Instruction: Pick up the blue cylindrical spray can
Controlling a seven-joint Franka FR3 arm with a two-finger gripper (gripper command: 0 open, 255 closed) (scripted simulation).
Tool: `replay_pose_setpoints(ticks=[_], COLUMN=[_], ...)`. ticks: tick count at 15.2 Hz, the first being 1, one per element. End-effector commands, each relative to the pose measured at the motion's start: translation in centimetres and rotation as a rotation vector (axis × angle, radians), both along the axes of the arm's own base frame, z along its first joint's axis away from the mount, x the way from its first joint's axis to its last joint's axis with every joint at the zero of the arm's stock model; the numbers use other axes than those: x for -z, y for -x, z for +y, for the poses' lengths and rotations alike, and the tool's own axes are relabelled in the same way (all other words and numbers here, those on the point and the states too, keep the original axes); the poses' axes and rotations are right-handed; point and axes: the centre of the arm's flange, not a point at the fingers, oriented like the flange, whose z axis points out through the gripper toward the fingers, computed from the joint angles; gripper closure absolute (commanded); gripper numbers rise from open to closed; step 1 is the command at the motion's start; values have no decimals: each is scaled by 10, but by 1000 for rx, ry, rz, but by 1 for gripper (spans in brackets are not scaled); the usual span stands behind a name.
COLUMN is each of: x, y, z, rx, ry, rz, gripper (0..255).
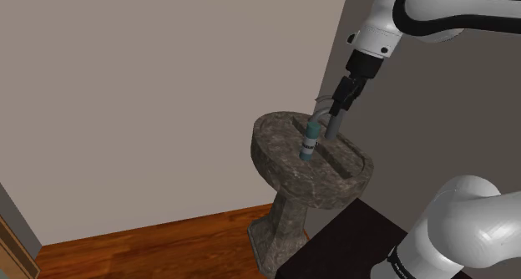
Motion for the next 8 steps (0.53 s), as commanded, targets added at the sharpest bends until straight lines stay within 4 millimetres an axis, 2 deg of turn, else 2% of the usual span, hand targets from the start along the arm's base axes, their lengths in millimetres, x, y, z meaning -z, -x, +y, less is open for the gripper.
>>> replay_pose_setpoints(ticks=[1,8], x=[0,45], y=[0,-55], z=[0,-59], rx=[0,0], ry=[0,22], rz=[0,26], gripper=[0,0])
